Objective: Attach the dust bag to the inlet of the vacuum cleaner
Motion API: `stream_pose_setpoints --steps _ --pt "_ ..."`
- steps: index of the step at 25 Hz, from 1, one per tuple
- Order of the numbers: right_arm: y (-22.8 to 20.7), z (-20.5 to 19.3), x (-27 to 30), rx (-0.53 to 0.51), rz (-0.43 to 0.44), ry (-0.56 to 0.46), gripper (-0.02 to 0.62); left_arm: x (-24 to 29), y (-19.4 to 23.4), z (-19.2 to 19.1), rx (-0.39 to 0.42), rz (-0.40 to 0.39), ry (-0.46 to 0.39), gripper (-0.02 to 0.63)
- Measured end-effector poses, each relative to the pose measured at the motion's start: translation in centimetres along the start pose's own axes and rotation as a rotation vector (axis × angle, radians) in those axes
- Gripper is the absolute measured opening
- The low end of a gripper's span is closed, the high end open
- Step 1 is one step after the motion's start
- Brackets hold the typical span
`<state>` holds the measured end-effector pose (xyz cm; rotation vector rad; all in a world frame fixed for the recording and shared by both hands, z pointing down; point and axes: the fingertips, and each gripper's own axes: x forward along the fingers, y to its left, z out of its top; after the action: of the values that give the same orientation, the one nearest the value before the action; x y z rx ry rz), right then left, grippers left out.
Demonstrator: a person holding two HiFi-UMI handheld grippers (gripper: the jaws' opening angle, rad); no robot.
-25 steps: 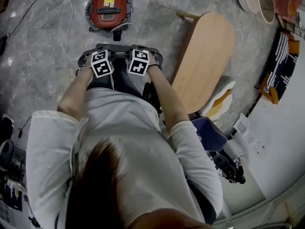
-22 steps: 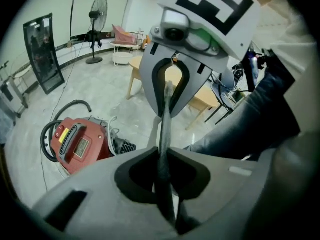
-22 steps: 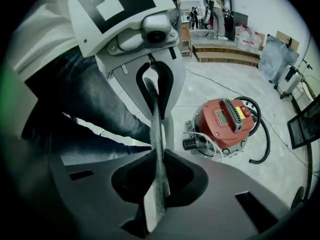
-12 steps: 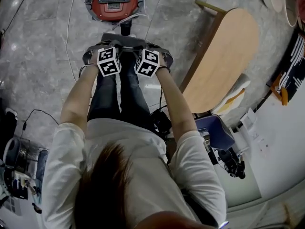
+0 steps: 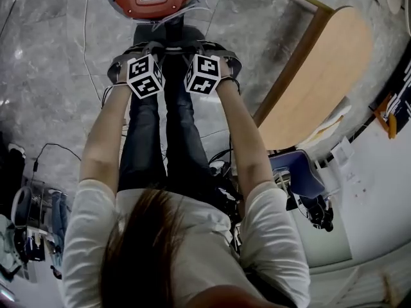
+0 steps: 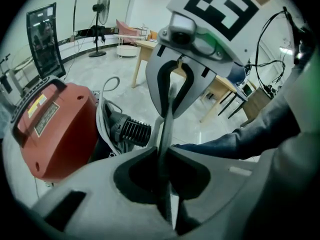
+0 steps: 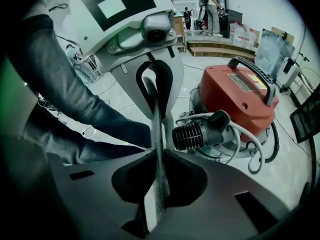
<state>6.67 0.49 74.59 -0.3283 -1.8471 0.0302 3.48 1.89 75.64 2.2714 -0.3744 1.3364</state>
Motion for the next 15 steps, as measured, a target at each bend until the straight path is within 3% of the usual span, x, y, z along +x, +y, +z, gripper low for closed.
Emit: stream_pose_setpoints --steps 8,15 --pt "-1.0 -0.7 3.0 -0.052 -0.004 0.023 0.029 2.7 1.1 -1.4 -0.011 0.041 0.001 0.040" --pt "-1.3 -0.7 2.5 -0.060 -0.028 0.014 0.028 2.3 1.5 -1.0 0.042 0.073 0.001 0.040"
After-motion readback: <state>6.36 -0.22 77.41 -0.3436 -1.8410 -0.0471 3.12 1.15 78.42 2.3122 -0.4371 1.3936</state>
